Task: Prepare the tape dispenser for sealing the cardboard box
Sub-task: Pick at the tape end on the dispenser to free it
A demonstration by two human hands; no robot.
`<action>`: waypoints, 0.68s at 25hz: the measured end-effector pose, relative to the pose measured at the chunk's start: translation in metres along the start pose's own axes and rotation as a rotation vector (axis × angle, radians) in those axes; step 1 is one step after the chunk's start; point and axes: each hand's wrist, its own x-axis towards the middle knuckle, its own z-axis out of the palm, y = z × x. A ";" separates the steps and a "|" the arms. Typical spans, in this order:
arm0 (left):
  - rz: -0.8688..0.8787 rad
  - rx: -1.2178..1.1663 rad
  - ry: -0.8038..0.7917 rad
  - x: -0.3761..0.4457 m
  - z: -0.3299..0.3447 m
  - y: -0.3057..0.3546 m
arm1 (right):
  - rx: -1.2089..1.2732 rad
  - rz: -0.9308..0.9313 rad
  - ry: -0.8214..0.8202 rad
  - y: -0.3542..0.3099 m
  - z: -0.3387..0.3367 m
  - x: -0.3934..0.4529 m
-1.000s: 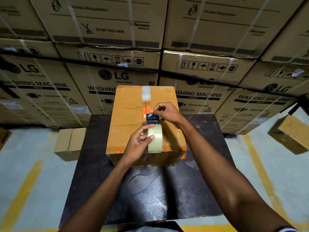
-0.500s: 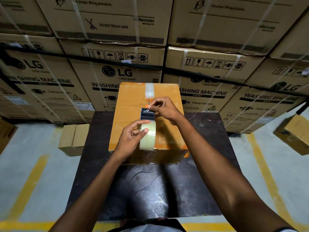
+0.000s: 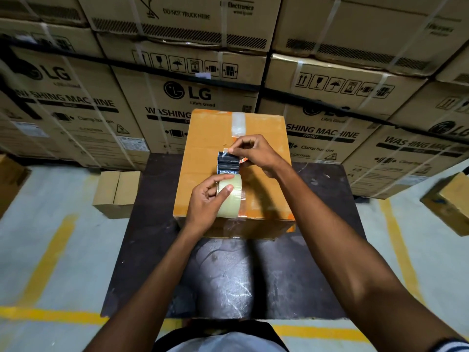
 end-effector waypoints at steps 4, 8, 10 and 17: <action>0.009 -0.033 0.021 -0.002 0.002 -0.002 | -0.040 0.013 -0.036 -0.007 0.002 0.003; 0.012 -0.030 -0.001 0.000 0.000 -0.002 | -0.066 0.010 -0.088 -0.009 0.004 0.004; 0.006 -0.044 -0.005 0.000 -0.002 -0.002 | -0.065 0.003 -0.092 -0.008 0.006 0.005; -0.022 -0.066 -0.003 -0.001 -0.002 0.002 | -0.054 -0.042 -0.084 -0.008 0.005 0.002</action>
